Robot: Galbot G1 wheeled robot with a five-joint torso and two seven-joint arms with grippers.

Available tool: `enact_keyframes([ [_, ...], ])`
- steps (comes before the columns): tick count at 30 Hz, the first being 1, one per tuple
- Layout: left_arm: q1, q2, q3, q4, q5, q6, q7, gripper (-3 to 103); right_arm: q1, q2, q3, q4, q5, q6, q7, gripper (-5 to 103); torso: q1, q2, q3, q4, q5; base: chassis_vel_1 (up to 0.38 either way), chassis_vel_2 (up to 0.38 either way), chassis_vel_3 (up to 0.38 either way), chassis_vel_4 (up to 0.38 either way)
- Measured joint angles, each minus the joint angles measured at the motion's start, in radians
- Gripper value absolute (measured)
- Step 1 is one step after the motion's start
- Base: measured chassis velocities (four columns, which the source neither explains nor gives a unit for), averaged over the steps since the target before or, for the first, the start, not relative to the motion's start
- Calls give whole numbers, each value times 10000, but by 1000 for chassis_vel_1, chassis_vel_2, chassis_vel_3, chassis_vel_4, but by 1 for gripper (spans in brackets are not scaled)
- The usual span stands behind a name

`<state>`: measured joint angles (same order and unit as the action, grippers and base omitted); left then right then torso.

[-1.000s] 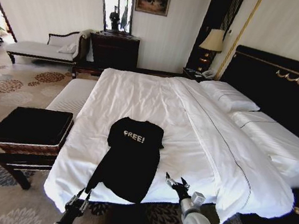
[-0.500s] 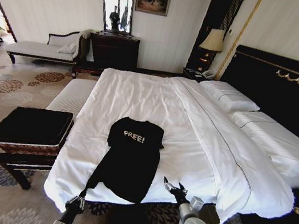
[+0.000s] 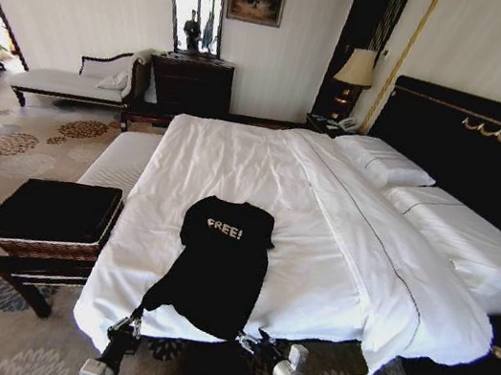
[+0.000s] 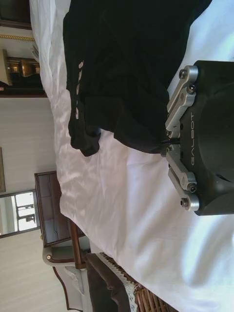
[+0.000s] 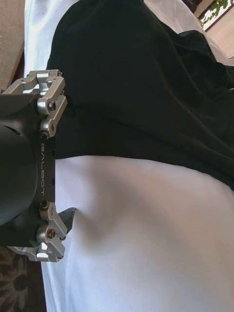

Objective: Fold the clothes on the bed and place them into the basket.

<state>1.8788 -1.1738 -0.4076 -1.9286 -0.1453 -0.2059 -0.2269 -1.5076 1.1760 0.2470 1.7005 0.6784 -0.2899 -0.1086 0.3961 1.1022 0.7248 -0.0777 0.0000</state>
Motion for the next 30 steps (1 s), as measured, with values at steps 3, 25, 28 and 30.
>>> enact_keyframes([
  [3,43,-1,-24,0,11,4,6,0,282,-9,-260,-482,-169,17,-102,100,0,0,0,-3,0,0,0,0,0],
  [25,-34,-44,-30,142,215,49,-85,0,474,361,-308,-623,70,115,-103,34,0,0,0,-1,-1,0,0,0,0],
  [28,-38,-34,-31,142,271,49,-92,0,434,377,-295,-559,110,149,-50,28,0,0,0,-2,0,0,0,0,0],
  [30,-39,-30,-31,142,284,48,-102,0,395,381,-281,-488,192,149,2,24,0,0,0,-2,0,0,0,0,0],
])
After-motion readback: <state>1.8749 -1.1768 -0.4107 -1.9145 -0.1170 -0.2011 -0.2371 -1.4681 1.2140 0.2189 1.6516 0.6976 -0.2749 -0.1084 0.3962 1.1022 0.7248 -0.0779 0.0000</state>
